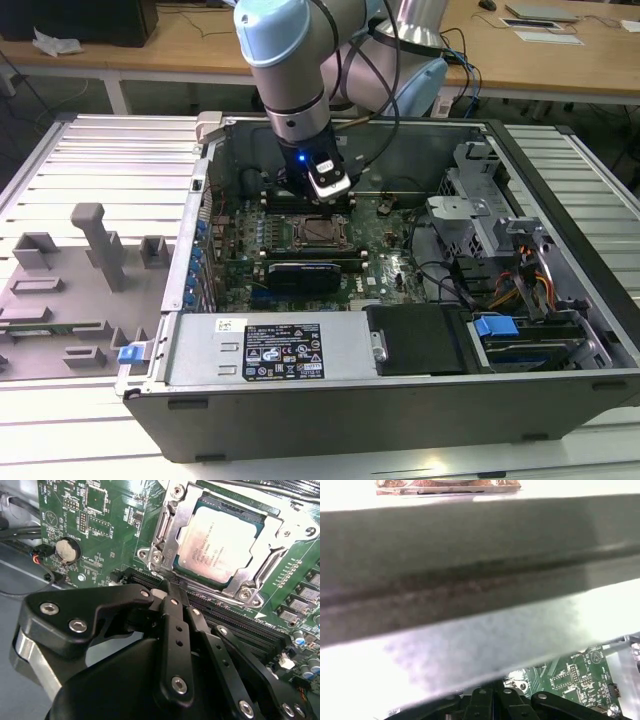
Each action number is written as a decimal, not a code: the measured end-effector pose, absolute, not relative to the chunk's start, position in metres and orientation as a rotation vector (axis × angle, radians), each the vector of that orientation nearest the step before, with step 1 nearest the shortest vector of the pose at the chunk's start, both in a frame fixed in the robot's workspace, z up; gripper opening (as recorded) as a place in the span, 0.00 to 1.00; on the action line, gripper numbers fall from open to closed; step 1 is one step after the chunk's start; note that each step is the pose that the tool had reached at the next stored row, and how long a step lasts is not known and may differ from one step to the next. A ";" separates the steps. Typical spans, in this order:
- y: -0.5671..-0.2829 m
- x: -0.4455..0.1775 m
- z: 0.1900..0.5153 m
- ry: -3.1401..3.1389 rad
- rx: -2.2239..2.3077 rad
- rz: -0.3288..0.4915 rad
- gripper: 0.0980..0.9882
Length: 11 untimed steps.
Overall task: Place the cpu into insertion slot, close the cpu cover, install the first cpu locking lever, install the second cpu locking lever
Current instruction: 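Install the first cpu locking lever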
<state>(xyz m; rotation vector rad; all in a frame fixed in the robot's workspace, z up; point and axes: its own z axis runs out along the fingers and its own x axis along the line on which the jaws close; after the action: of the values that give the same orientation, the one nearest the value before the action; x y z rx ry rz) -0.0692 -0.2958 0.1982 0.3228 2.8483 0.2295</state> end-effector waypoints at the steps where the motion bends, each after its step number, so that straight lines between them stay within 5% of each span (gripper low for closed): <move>1: -0.296 -0.069 0.199 2.848 0.323 0.229 0.01; 11: -0.296 -0.069 0.218 2.848 0.321 0.218 0.01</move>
<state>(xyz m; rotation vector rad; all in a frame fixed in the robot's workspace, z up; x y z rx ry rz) -0.0692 -0.2958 0.2181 0.3211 2.8484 0.2176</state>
